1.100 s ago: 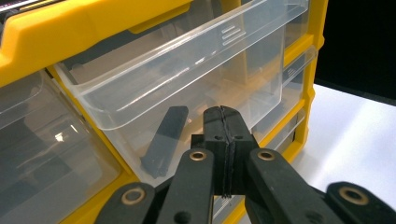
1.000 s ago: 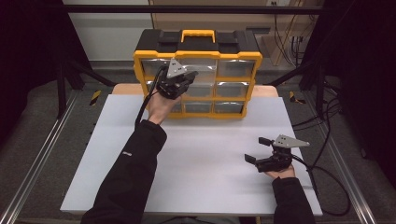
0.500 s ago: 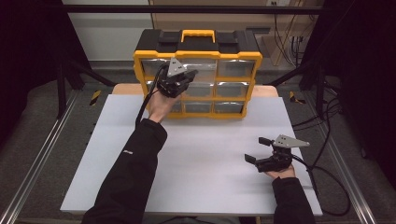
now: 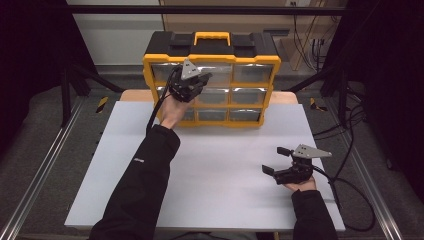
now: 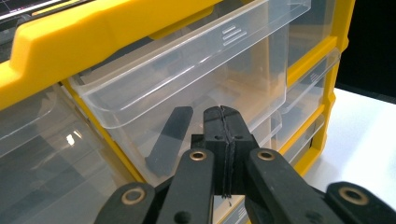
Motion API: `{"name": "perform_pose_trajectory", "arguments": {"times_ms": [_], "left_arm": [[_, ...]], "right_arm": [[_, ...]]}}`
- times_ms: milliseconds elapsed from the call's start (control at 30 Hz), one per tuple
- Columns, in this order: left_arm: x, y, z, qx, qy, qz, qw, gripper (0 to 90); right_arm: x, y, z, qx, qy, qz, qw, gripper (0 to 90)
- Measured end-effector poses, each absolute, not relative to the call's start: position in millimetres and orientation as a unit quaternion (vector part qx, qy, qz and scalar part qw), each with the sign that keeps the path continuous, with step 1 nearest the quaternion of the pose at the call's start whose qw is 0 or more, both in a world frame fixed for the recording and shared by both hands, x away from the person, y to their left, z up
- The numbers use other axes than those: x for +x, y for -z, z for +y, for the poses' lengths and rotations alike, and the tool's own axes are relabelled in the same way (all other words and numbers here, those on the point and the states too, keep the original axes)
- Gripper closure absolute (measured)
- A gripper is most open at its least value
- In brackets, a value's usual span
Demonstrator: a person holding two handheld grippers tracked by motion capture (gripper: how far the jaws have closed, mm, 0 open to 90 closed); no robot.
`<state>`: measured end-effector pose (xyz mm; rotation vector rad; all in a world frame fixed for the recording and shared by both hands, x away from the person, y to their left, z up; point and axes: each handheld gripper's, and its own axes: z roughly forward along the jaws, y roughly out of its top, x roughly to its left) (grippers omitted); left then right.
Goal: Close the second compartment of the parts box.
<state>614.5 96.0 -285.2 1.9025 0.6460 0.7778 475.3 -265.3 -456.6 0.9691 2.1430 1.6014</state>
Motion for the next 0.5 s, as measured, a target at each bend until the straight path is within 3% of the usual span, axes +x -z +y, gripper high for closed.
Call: {"name": "perform_pose_trajectory", "arguments": {"times_ms": [500], "left_arm": [[621.9,285.1,94.1,0.775,-0.319,0.272,0.472,89.4]], "right_arm": [[475.0,456.0,-265.8,0.337,-0.558,0.744,0.147,0.2]]}}
